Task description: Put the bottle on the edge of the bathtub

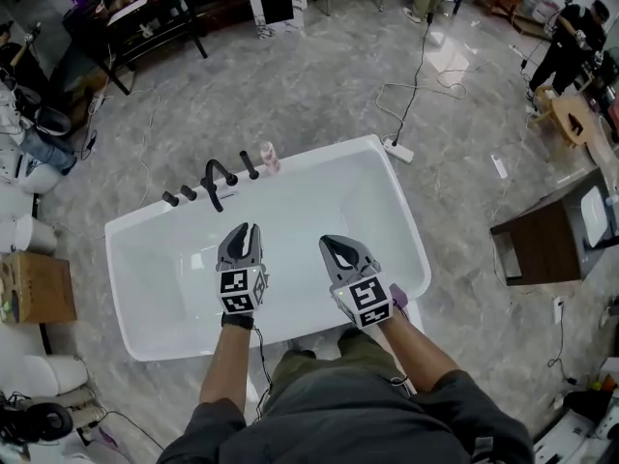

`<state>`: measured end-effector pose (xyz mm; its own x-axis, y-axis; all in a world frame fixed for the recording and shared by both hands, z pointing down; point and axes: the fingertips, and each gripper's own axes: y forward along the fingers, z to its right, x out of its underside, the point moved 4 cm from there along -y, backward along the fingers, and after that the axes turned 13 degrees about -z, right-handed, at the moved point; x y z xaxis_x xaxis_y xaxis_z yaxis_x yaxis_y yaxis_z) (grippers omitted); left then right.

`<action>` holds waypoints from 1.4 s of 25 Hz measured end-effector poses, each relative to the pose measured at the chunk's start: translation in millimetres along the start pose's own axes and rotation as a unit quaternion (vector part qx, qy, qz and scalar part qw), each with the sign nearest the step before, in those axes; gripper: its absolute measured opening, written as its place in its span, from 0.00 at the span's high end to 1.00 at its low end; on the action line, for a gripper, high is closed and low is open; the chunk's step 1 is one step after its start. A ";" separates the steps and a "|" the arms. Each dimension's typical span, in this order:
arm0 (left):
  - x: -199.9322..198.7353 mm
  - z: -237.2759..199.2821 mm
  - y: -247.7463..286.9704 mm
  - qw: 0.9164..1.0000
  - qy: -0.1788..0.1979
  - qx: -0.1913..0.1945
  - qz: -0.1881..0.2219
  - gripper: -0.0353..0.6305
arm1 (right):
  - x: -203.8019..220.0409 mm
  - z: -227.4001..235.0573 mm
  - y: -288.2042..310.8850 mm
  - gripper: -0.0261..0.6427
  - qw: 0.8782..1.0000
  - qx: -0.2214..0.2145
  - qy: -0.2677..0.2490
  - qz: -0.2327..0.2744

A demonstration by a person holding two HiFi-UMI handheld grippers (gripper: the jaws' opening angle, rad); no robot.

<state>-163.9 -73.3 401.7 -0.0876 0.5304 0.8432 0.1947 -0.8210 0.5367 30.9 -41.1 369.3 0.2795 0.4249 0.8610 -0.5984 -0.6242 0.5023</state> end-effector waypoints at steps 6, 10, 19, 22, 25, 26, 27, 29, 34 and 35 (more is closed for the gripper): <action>-2.7 18.7 -54.9 1.000 0.010 0.005 0.015 0.87 | -3.0 -26.4 -32.1 0.96 1.000 -0.015 -0.003 0.008; -1.0 28.1 -82.1 0.999 0.026 0.009 0.023 0.89 | -1.9 -41.9 -45.8 0.96 1.000 -0.024 -0.004 0.007; 11.2 42.9 -121.2 0.999 0.031 0.032 0.023 0.94 | -1.2 -60.7 -65.5 0.96 1.000 -0.028 -0.010 0.004; 17.6 45.8 -129.9 0.998 0.039 0.040 0.022 0.94 | -1.4 -64.5 -70.6 0.96 1.000 -0.025 -0.013 0.008; 21.4 49.7 -135.4 0.998 0.044 0.047 0.020 0.94 | -2.8 -65.2 -75.6 0.96 1.000 -0.023 -0.013 0.011; 22.7 50.9 -136.4 0.998 0.045 0.049 0.018 0.94 | -3.3 -65.4 -76.6 0.96 1.000 -0.023 -0.012 0.013; 23.9 51.8 -136.9 0.997 0.047 0.052 0.018 0.94 | -3.8 -65.6 -77.0 0.96 1.000 -0.022 -0.011 0.014; 25.6 52.5 -137.3 0.997 0.048 0.057 0.018 0.94 | -4.1 -66.6 -76.9 0.96 1.000 -0.020 -0.009 0.018; 20.7 52.7 -138.4 0.996 0.054 0.060 0.027 0.94 | -0.4 -66.5 -78.5 0.96 1.000 -0.016 -0.004 0.022; 19.3 52.6 -138.4 0.996 0.054 0.059 0.029 0.94 | 0.2 -66.0 -78.9 0.96 1.000 -0.016 -0.005 0.022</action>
<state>-141.2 61.7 342.1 -0.1771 0.4512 0.8747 0.3155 -0.8158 0.4847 28.6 51.5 324.7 0.2593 0.3916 0.8828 -0.6334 -0.6211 0.4616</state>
